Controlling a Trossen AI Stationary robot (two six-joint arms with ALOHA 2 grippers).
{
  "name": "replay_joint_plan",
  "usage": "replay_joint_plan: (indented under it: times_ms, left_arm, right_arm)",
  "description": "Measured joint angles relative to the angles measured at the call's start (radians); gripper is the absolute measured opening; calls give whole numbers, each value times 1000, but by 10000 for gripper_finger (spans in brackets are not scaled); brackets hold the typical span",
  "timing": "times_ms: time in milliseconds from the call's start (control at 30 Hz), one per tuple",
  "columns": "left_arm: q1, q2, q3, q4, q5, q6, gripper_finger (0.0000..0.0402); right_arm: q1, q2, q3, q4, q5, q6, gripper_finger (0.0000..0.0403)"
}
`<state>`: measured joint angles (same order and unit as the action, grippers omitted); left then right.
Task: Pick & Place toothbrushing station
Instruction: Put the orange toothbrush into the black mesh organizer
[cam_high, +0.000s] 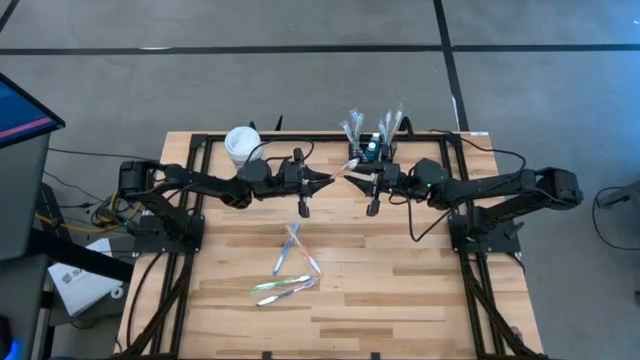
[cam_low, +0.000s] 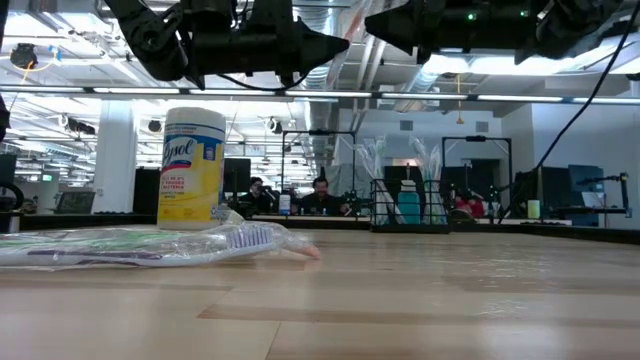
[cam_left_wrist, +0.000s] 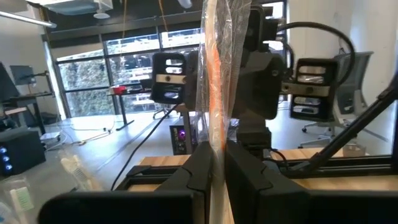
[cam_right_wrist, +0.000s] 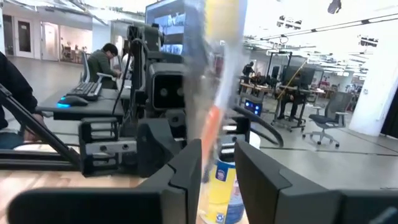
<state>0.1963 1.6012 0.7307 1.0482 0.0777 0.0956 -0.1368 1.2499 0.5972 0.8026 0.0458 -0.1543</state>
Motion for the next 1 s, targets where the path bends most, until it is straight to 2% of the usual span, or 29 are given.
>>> replay_joint_plan:
  times_ms: [200, 433, 733, 867, 1000]
  left_arm:
    - [0, 0, 0, 0, 2, -4, 22]
    - [0, 1, 0, 1, 2, -12, 22]
    - [-1, 118, 63, 8, 27, -31, 22]
    - [-1, 125, 77, 10, 27, -28, 22]
    - [-1, 121, 76, 9, 28, -26, 22]
  right_arm:
    - [0, 0, 0, 17, 1, -3, 111]
    - [11, 0, 0, 28, -13, -3, 119]
    - [12, -1, 0, 34, -21, -3, 119]
    - [11, -1, 0, 8, -20, -3, 110]
    - [11, -1, 0, -1, -19, -3, 83]
